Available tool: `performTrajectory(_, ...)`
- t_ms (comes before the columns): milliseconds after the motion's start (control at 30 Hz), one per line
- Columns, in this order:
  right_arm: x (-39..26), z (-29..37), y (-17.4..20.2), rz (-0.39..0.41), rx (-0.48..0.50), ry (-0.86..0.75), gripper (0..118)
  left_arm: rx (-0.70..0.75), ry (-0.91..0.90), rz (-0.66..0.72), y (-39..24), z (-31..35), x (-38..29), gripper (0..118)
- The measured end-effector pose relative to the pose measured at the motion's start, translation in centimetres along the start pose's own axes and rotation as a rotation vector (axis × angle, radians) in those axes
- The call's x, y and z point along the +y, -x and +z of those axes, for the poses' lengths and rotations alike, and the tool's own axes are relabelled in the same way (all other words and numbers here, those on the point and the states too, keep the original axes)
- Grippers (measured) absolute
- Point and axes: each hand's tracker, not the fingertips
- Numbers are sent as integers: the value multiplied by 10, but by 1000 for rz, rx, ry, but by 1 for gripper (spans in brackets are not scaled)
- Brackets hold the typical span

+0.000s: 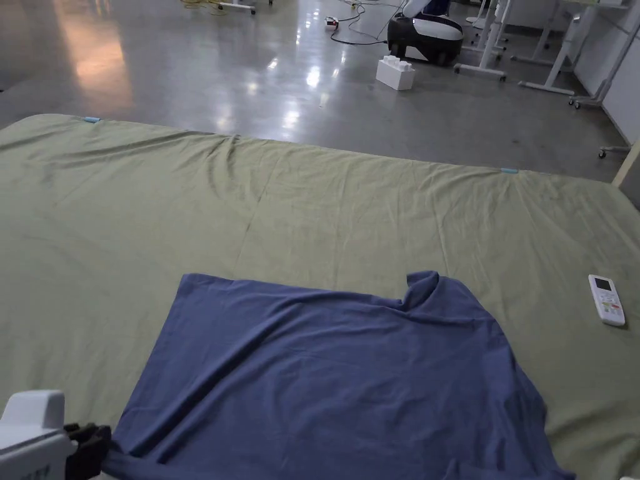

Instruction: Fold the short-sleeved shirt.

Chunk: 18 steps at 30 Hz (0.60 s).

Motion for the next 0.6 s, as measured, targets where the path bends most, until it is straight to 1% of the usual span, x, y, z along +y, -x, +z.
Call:
performTrajectory(167, 44, -14, 2, -6, 9, -48, 4, -10, -65, -12, -9, -15, 40, 9)
performTrajectory(300, 81, -44, 5, -11, 4, -56, 4, -8, -86, -6, -2, -52, 72, 9)
performTrajectory(400, 105, -74, 4, -37, 8, -45, 4, 3, -76, -5, -8, -79, 91, 9)
performTrajectory(600, 133, -137, 12, -33, 22, 18, 4, 41, 0, -36, -16, -133, 114, 9)
